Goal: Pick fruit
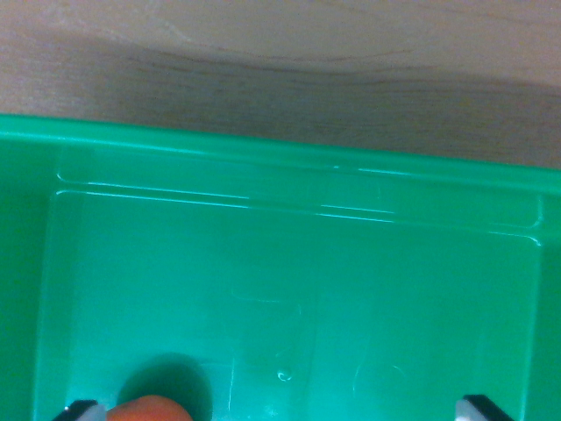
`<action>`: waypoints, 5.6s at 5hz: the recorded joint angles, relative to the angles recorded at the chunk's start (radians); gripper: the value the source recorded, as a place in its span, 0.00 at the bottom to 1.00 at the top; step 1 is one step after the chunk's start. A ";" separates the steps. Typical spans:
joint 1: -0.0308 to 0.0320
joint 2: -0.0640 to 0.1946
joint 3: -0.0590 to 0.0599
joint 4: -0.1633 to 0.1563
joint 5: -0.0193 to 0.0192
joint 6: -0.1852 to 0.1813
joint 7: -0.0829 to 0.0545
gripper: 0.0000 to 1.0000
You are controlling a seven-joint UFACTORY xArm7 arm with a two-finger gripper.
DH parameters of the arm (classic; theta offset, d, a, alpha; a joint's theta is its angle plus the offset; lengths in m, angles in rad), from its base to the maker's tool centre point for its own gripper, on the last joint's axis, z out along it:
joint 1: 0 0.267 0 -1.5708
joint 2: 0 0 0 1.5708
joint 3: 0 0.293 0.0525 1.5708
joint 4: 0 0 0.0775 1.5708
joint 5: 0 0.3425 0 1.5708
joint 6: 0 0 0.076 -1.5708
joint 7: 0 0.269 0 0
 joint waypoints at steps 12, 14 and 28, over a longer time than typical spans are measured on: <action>0.0536 0.048 0.040 -0.269 -0.0152 -0.278 -0.034 0.00; 0.0615 0.055 0.046 -0.309 -0.0174 -0.319 -0.039 0.00; 0.1015 0.091 0.076 -0.509 -0.0288 -0.527 -0.064 0.00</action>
